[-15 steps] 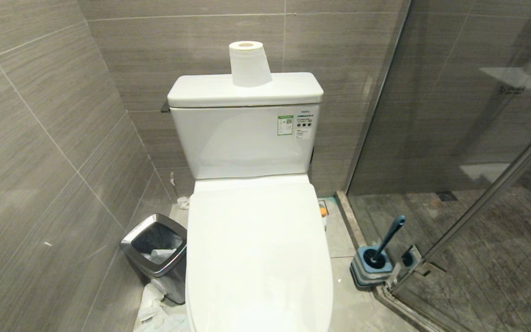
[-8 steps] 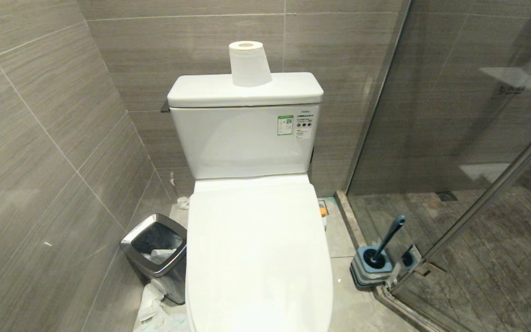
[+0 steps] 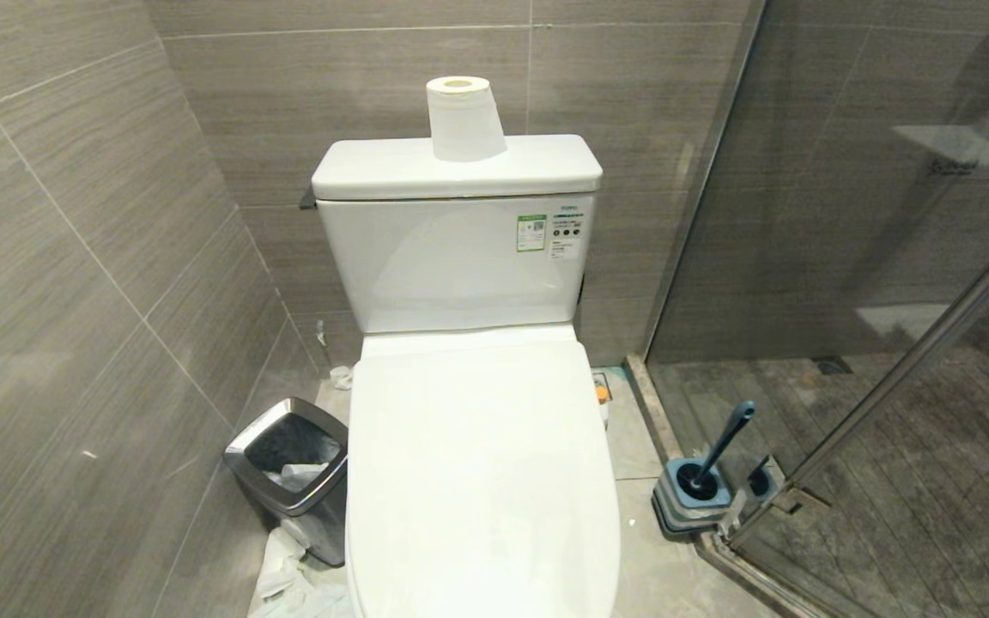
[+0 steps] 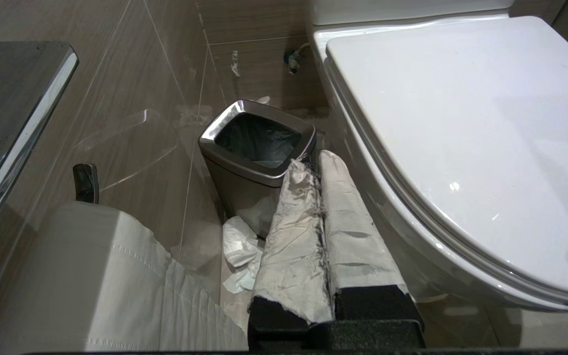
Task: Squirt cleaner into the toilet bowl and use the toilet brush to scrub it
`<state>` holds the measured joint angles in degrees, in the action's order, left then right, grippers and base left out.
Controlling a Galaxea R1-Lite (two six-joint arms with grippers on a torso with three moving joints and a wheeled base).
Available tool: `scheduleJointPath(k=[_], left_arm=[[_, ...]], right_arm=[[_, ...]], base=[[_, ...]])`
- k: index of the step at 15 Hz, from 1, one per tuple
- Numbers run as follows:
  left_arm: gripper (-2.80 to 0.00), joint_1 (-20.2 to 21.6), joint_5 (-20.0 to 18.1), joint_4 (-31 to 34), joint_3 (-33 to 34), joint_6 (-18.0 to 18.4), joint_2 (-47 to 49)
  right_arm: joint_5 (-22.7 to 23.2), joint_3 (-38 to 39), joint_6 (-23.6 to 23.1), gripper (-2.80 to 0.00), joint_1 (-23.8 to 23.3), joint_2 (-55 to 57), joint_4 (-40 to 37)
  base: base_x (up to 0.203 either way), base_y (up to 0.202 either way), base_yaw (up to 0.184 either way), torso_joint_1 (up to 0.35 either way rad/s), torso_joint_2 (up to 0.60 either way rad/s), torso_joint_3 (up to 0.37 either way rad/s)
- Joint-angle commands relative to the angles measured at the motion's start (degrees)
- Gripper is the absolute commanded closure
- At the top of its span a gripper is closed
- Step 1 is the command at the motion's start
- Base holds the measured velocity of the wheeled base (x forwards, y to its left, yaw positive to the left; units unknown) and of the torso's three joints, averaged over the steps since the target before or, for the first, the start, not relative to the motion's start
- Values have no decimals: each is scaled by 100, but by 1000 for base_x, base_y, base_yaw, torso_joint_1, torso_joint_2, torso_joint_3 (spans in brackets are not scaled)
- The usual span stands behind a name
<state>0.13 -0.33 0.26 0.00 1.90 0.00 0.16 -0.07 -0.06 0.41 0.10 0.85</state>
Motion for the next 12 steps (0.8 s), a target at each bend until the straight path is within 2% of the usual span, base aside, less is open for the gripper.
scheduleJointPath(k=[1, 12], left_arm=[[0, 3, -2, 2, 0, 4, 9], [0, 4, -2, 1, 0, 4, 9]], right_arm=[[2, -1, -3, 0, 2, 8, 3], [2, -1, 2, 0, 2, 8, 3]], base=[[0, 0, 0, 0, 0, 0], [0, 0, 0, 0, 0, 0]])
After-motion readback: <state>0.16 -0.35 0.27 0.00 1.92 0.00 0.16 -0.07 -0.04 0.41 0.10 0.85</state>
